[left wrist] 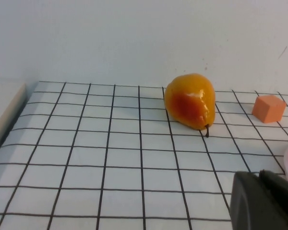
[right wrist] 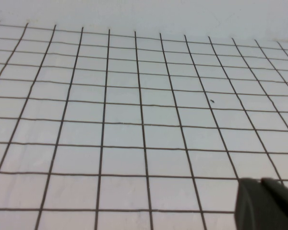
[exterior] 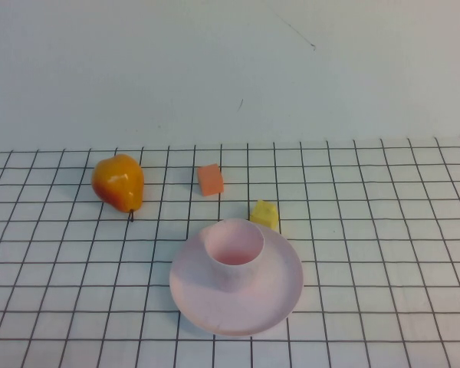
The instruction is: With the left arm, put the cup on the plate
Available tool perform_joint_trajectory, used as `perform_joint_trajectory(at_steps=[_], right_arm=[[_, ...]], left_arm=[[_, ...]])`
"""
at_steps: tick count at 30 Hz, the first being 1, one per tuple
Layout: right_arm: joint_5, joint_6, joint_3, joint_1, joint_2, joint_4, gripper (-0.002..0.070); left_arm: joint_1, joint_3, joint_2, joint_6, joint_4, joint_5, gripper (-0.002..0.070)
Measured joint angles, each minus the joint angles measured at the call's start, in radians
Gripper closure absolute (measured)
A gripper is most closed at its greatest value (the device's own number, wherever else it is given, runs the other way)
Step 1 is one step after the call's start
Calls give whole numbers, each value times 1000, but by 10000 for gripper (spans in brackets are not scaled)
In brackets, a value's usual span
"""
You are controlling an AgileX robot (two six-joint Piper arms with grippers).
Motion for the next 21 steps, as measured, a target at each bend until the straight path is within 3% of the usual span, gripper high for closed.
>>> perform_joint_trajectory(at_steps=[13,21], right_arm=[[0,0,0,0,0,0,678],[0,0,0,0,0,0,678]], left_arm=[[-19,0,-2,281,-197,123,676],[-19,0,-2,308,-206,126,676]])
